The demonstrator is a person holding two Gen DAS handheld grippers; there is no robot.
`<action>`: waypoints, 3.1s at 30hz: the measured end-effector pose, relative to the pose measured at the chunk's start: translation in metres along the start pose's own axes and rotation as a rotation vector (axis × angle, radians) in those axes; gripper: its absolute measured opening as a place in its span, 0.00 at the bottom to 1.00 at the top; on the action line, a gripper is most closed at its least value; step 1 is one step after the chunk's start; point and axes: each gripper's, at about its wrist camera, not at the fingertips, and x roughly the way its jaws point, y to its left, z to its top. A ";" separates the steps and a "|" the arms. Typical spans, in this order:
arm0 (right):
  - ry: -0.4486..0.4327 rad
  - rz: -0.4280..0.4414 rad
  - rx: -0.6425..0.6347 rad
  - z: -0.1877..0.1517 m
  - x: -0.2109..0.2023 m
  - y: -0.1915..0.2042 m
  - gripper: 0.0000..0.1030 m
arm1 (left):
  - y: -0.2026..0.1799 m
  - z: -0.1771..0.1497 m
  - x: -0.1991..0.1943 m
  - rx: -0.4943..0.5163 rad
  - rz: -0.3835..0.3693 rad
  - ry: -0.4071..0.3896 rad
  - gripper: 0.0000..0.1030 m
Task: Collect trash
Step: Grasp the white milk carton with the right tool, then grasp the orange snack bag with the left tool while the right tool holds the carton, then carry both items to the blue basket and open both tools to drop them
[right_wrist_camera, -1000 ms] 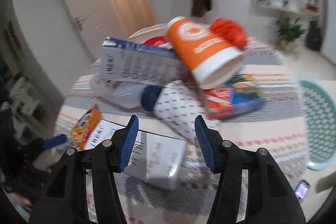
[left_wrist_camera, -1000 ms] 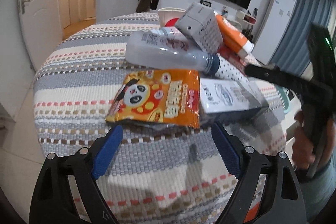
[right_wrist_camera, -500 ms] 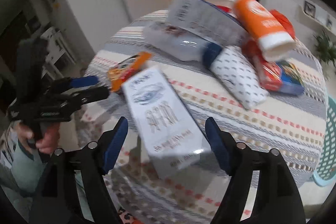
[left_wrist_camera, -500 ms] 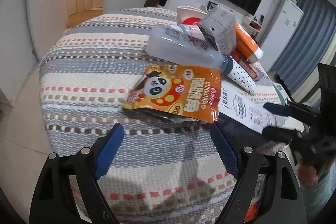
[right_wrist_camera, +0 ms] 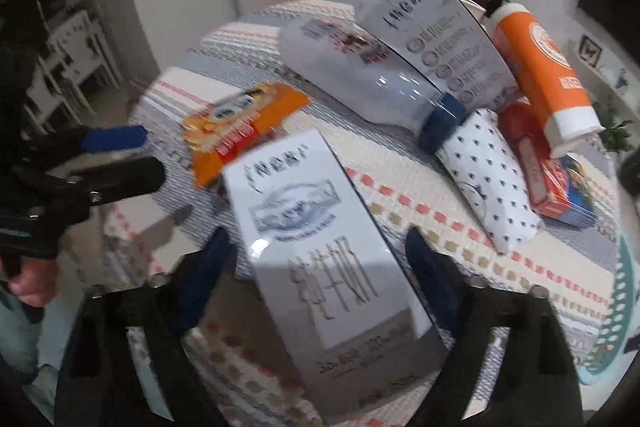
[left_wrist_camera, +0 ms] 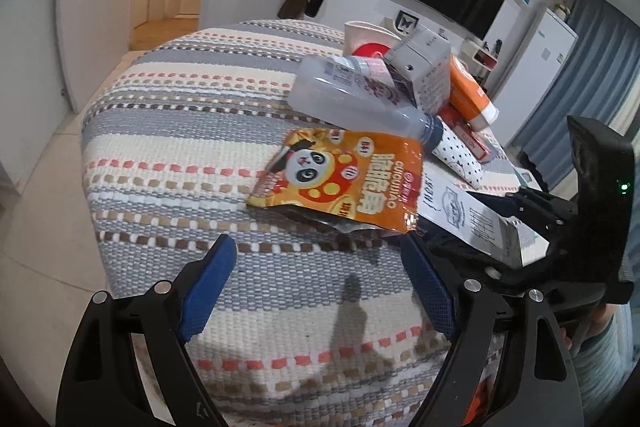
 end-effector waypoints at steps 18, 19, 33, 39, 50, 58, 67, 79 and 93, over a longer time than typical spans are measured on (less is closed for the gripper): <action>-0.069 -0.107 0.238 -0.043 -0.031 -0.063 0.57 | -0.038 0.017 0.031 0.107 0.024 0.038 0.86; -0.069 -0.107 0.246 -0.045 -0.033 -0.066 0.57 | -0.040 0.018 0.036 0.114 0.028 0.048 0.86; -0.083 -0.094 0.243 -0.050 -0.033 -0.066 0.57 | -0.054 0.032 0.068 0.222 0.147 0.076 0.42; -0.109 -0.099 0.236 -0.048 -0.040 -0.065 0.57 | -0.044 0.041 0.061 0.163 0.096 0.049 0.12; -0.253 -0.146 0.219 -0.040 -0.093 -0.067 0.57 | -0.071 0.058 0.005 0.177 -0.022 -0.091 0.03; -0.356 -0.198 0.297 -0.042 -0.134 -0.107 0.57 | -0.123 0.088 -0.015 0.241 -0.114 -0.179 0.02; -0.427 -0.318 0.457 -0.060 -0.168 -0.196 0.57 | -0.212 0.127 0.002 0.356 -0.245 -0.204 0.02; -0.412 -0.474 0.695 -0.115 -0.175 -0.307 0.57 | -0.327 0.143 0.072 0.469 -0.415 -0.111 0.02; -0.155 -0.448 0.968 -0.200 -0.076 -0.387 0.57 | -0.390 0.088 0.261 0.454 -0.458 0.302 0.02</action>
